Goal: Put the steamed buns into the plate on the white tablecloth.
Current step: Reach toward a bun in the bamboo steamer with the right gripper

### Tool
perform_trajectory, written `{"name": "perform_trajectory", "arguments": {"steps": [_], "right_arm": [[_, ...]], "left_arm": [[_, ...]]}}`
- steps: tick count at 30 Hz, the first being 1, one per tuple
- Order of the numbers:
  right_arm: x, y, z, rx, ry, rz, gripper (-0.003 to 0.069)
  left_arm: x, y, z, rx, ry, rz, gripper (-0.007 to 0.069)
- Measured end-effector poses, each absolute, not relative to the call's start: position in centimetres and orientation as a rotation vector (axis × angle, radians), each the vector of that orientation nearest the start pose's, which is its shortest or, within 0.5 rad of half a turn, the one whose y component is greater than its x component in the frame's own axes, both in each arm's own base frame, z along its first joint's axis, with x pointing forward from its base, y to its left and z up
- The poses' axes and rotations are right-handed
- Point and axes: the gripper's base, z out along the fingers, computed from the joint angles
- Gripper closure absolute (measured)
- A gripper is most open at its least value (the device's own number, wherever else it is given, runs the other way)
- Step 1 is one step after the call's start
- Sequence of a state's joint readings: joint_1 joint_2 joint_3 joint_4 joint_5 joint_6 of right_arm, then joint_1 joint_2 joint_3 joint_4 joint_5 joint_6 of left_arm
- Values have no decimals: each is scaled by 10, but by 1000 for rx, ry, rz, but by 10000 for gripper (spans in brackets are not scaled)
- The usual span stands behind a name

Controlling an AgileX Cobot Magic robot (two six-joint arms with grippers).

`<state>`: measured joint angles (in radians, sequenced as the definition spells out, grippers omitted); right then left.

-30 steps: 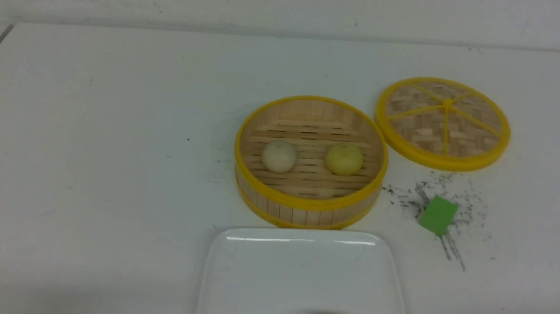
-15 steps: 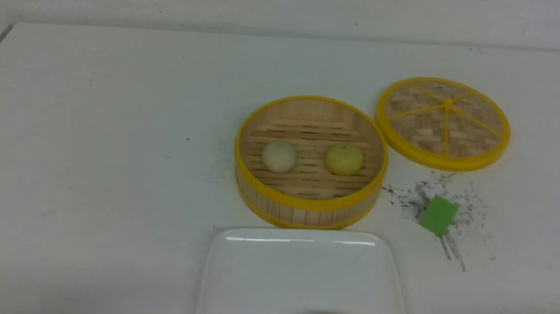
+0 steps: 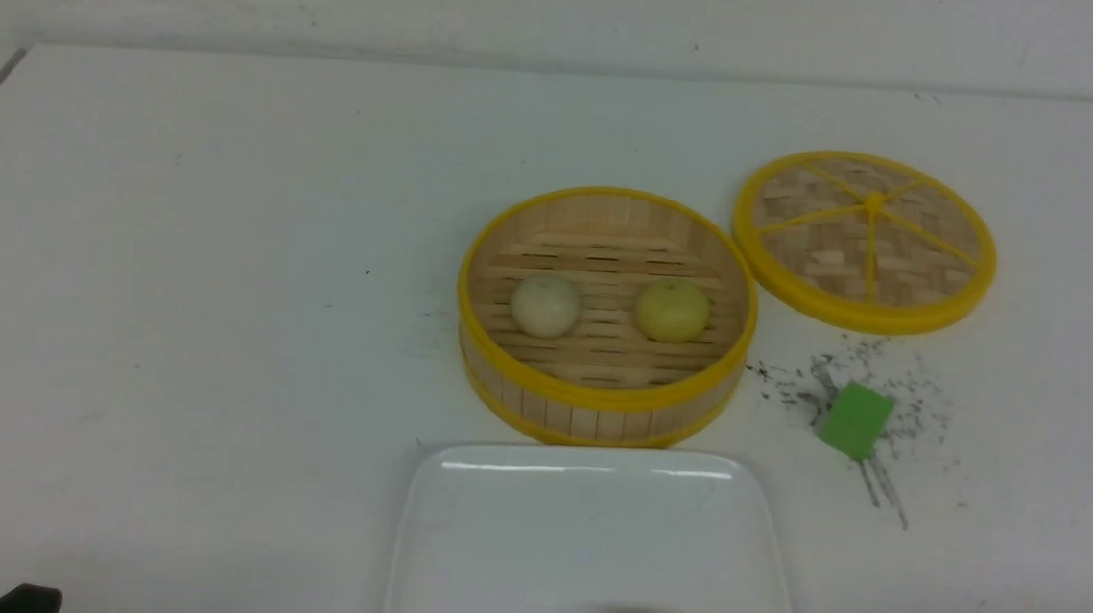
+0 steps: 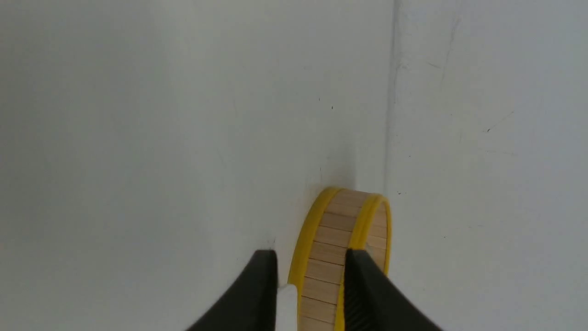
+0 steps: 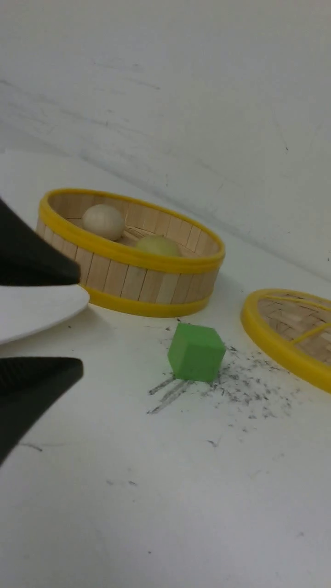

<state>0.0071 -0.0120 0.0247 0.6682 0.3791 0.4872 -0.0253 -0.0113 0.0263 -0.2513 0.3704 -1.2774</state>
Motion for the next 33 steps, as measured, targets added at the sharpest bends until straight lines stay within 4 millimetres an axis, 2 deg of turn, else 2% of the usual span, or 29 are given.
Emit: {"name": "perform_trajectory", "arguments": {"steps": [2,5,6,8,10,12,13,14,15,16,19,22,23,24,26,28,29,30,32,33], "right_arm": [[51,22,178,850,1719,992,419],[49,23,193,763,1721,971,419],[46,23,214,667,1681,938,426],[40,23,244,526,1623,865,456],[36,23,271,390,1611,761,517],[37,23,287,293,1652,670,583],[38,24,290,279,1670,655,601],[46,25,298,208,1787,576,660],[47,25,298,205,1803,571,663],[58,25,298,172,1953,519,671],[81,25,289,139,2253,450,669],[103,26,275,119,2517,439,664],[106,27,273,119,2546,444,664],[117,29,269,91,2619,472,664],[132,36,267,-7,2661,558,661],[140,41,267,-67,2660,639,661],[153,51,271,-150,2625,781,659],[154,52,270,-158,2622,798,659],[171,70,279,-302,2539,1009,660],[172,71,278,-310,2538,1021,660]], "left_arm": [[52,-9,173,-1313,1533,-1110,384],[54,-8,176,-1268,1492,-1110,393],[55,-6,182,-1188,1456,-1092,400],[55,-4,197,-1014,1434,-1009,410],[52,-4,219,-868,1428,-924,422],[46,-4,242,-736,1439,-827,438],[45,-4,248,-721,1437,-818,440],[44,-5,261,-652,1528,-716,461],[44,-5,264,-648,1543,-706,464],[48,-6,268,-642,1693,-636,490],[60,-11,268,-686,2067,-550,543],[73,-17,270,-589,2395,-465,585],[74,-17,271,-578,2414,-461,586],[82,-20,273,-490,2536,-435,594],[97,-23,276,-357,2661,-418,596],[104,-24,276,-321,2693,-419,596],[117,-25,275,-283,2735,-426,596],[118,-26,275,-280,2739,-429,595],[132,-27,271,-254,2767,-430,591],[133,-27,270,-253,2769,-430,591]]}}
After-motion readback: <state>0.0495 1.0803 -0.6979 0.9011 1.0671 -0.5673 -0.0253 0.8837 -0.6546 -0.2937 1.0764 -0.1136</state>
